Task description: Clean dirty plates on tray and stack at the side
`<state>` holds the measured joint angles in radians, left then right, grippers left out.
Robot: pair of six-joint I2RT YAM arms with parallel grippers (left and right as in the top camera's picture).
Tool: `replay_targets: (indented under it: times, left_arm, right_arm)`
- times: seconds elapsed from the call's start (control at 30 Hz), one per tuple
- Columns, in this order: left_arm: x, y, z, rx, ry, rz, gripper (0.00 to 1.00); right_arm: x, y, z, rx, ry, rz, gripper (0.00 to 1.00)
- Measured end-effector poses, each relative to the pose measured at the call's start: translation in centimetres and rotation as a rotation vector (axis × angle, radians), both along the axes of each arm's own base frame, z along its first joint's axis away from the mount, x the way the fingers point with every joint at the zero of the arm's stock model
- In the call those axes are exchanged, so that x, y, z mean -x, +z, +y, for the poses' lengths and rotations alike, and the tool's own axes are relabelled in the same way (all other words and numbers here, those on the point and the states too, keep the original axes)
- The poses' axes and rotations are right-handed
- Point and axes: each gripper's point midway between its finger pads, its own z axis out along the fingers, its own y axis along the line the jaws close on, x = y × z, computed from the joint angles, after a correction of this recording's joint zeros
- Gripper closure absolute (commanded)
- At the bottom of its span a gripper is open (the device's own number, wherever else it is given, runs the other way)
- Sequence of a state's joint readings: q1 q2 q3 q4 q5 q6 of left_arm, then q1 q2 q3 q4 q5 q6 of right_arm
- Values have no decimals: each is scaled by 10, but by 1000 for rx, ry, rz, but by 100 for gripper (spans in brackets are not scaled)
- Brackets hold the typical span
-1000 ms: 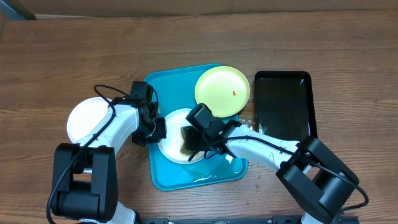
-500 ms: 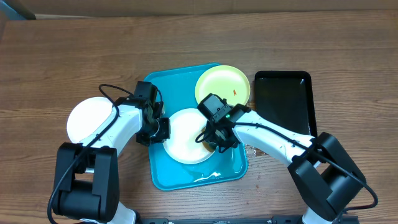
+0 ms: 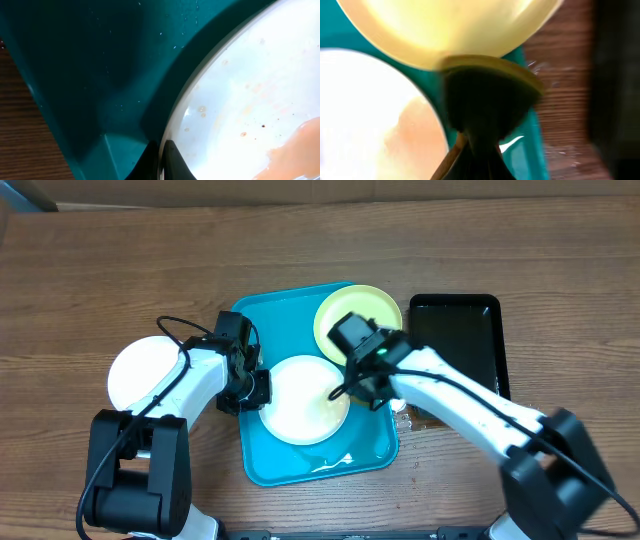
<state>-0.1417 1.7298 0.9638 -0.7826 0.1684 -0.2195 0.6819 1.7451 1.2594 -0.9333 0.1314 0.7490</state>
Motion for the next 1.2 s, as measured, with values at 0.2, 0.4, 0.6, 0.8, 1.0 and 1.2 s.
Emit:
replay_targets:
  times: [0.2, 0.4, 0.6, 0.8, 1.0, 1.2]
  left_arm:
    - [0, 0, 0, 0, 0, 1, 96]
    - [4, 1, 1, -3, 0, 17, 96]
    - [12, 4, 4, -12, 4, 58, 96]
    - [13, 13, 5, -22, 3, 70, 96]
    - [10, 43, 8, -28, -4, -7, 96]
    - [2, 87, 11, -62, -14, -98, 96]
  right_arm:
    - [-20, 36, -54, -47, -134, -35, 96]
    - [-49, 36, -119, -104, -306, -26, 96]
    - [-50, 4, -151, -111, -381, 6, 82]
    - [-33, -25, -155, -96, -375, 78, 54]
    - [-26, -10, -154, -105, -332, 72, 29]
    - [-36, 67, -169, -203, -338, -130, 12]
